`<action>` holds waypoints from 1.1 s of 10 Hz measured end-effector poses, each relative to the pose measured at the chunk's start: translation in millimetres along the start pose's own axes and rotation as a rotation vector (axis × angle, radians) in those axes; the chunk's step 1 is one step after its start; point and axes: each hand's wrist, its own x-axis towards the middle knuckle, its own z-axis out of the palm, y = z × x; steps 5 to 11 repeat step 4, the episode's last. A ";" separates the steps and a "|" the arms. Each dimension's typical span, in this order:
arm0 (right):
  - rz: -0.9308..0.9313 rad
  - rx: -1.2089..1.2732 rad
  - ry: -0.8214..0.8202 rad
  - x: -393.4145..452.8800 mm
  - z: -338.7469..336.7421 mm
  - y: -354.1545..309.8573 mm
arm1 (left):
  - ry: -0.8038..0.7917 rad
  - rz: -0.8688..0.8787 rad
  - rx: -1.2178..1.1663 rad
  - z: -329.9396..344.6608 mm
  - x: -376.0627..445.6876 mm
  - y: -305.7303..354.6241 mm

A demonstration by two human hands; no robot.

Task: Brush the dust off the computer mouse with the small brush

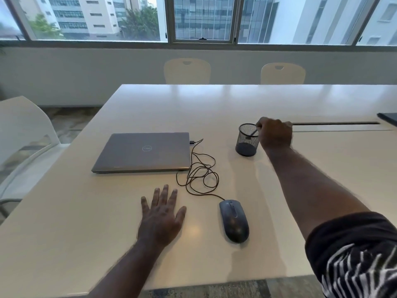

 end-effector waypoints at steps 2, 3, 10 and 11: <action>-0.028 0.039 -0.047 1.6 4.1 -1.4 | -0.031 -0.001 0.007 -4.3 -0.8 0.8; -0.019 0.063 -0.050 -5.3 -5.6 -2.9 | -0.039 -0.002 0.004 -7.0 -2.8 2.6; -0.023 0.105 -0.033 -14.4 -15.4 -2.7 | -0.030 0.012 0.004 -7.5 -1.5 4.7; -0.023 0.105 -0.033 -14.4 -15.4 -2.7 | -0.030 0.012 0.004 -7.5 -1.5 4.7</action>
